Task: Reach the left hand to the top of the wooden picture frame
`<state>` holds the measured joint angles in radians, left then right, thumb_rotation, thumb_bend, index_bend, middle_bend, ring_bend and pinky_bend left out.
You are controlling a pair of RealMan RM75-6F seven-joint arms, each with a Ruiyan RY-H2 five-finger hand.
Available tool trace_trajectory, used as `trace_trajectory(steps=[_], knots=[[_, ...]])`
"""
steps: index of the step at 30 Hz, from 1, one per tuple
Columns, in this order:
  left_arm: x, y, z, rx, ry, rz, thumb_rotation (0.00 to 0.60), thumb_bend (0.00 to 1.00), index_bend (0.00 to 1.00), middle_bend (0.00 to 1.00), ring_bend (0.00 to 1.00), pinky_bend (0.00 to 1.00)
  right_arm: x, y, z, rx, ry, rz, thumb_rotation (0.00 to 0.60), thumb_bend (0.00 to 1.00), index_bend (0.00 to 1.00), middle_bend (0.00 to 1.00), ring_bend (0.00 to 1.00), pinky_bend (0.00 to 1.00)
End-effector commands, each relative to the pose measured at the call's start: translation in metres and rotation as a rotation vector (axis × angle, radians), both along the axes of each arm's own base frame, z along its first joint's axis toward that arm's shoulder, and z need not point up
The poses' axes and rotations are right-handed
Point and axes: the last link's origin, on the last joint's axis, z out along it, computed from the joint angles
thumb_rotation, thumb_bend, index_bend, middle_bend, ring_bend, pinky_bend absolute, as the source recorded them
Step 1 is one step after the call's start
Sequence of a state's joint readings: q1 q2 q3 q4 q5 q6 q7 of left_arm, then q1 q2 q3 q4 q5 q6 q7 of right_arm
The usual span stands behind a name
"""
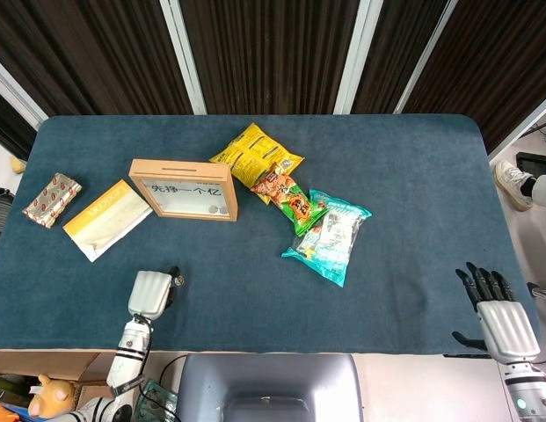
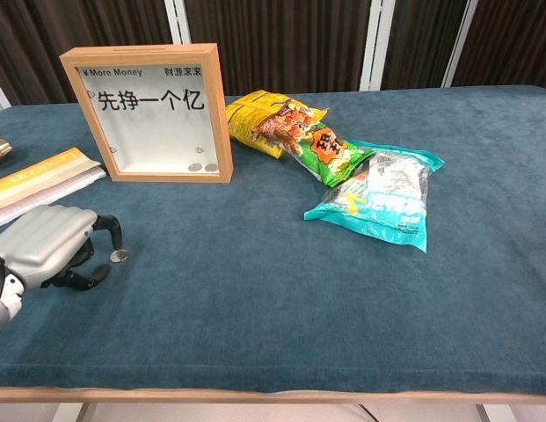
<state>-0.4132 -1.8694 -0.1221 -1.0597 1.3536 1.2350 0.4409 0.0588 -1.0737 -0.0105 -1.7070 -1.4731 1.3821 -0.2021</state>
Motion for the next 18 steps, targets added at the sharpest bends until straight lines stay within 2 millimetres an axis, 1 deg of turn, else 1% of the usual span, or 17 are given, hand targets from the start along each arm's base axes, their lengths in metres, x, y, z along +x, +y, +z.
trace_trajectory(steps=[1,18], knots=[[0.0009,-0.0002,-0.0012,-0.003,0.000,0.000,0.600,0.35,0.44,1.00,1.00,1.00,0.0000,0.0002,0.0001,0.000,0.000,0.000,0.600,0.17,0.00,0.00,0.00,0.00],[0.0039,0.0040,-0.0063,-0.007,0.017,0.008,0.600,0.35,0.43,1.00,1.00,1.00,0.0000,0.0004,0.0016,-0.003,-0.004,0.001,0.600,0.17,0.00,0.00,0.00,0.00]])
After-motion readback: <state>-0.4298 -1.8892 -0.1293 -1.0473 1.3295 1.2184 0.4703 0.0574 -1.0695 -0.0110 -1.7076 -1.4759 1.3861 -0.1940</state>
